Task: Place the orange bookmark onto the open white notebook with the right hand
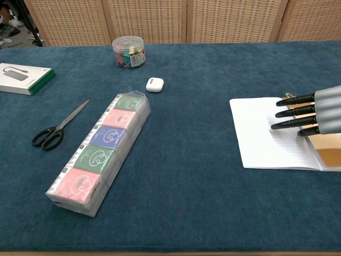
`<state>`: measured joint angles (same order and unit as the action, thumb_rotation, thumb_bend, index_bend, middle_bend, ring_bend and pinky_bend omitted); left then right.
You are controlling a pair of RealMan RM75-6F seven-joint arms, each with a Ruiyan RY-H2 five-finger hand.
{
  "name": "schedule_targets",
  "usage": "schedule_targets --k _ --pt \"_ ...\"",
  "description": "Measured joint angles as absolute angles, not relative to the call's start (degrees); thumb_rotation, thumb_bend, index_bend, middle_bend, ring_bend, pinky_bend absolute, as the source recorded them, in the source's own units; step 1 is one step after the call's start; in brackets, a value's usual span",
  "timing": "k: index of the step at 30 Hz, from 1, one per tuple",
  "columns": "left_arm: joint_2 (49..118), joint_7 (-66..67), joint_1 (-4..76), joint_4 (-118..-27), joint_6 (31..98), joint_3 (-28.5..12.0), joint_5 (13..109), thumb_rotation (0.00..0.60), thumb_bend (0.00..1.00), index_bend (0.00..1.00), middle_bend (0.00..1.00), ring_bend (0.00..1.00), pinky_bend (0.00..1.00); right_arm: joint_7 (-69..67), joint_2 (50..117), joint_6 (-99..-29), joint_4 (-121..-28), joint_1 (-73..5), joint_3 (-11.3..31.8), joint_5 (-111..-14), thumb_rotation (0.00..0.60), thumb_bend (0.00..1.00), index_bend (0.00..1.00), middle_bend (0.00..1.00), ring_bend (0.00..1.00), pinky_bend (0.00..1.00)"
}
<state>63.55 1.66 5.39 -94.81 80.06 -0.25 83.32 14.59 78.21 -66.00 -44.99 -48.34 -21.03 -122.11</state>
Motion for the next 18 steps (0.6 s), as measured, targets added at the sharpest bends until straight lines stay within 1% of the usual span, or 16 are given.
schedule_targets --k 9,14,18 --pt "63.6 1.8 5.6 -94.9 79.7 -0.2 83.2 0.6 0.0 0.0 0.0 0.0 0.0 14.6 77.0 -66.4 -46.2 -48.0 -20.6 -121.3 0.6 0.12 0.08 0.0 0.0 0.0" --pt "63.6 1.6 5.6 -94.9 79.5 -0.2 83.2 0.6 0.0 0.0 0.0 0.0 0.0 13.5 75.6 -69.1 -48.4 -47.4 -19.7 -120.4 0.6 0.11 0.08 0.0 0.0 0.0" --pt "63.4 1.1 5.6 -94.9 79.7 -0.1 83.6 0.6 0.0 0.0 0.0 0.0 0.0 11.3 73.1 -71.3 -51.9 -46.7 -18.3 -118.2 0.6 0.15 0.08 0.0 0.0 0.0"
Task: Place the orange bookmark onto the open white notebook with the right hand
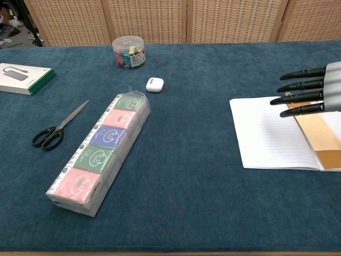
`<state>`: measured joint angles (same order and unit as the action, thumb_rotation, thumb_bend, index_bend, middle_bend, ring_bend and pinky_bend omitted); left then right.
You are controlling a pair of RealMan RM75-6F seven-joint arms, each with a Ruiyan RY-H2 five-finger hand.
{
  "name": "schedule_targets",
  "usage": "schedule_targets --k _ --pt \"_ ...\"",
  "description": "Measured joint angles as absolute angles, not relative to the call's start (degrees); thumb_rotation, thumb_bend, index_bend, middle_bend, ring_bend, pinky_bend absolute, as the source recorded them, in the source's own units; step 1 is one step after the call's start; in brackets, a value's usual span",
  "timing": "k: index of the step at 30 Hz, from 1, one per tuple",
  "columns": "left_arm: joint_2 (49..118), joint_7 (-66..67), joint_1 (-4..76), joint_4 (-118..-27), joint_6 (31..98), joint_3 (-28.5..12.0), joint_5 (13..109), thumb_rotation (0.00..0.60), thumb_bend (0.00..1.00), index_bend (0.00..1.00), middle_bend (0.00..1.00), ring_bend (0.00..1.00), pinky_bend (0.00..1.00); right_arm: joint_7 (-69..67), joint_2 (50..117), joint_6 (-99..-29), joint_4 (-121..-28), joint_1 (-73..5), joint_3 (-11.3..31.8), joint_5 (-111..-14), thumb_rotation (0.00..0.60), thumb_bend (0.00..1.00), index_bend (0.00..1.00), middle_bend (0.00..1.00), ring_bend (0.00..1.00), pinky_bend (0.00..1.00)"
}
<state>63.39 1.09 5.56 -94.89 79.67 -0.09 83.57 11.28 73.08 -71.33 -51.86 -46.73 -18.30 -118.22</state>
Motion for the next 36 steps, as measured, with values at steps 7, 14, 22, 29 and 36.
schedule_targets --k 7,14,22,29,36 --pt "62.9 -0.1 5.6 -95.0 79.3 0.3 84.1 0.6 0.0 0.0 0.0 0.0 0.0 0.4 68.5 -71.8 -60.5 -44.5 -15.1 -109.7 0.6 0.45 0.12 0.01 0.0 0.0" --pt "61.7 -1.4 5.2 -95.9 80.3 0.5 84.8 0.6 0.0 0.0 0.0 0.0 0.0 -7.5 63.0 -75.8 -70.2 -38.3 -10.9 -100.2 0.6 0.46 0.13 0.03 0.0 0.0" --pt "60.2 -4.1 4.3 -96.7 80.9 1.2 85.4 0.6 0.0 0.0 0.0 0.0 0.0 -7.8 63.2 -84.7 -76.8 -26.3 -6.0 -86.9 0.6 0.39 0.13 0.02 0.0 0.0" --pt "59.7 -4.5 3.8 -97.4 81.3 0.9 84.1 0.6 0.0 0.0 0.0 0.0 0.0 -10.8 66.7 -90.6 -79.2 -16.8 -3.3 -81.0 0.6 0.03 0.12 0.0 0.0 0.0" --pt "59.8 -3.5 2.9 -97.9 82.7 0.3 82.7 0.6 0.0 0.0 0.0 0.0 0.0 -15.2 70.9 -95.4 -78.9 -10.8 -2.2 -80.3 0.6 0.0 0.03 0.0 0.0 0.0"
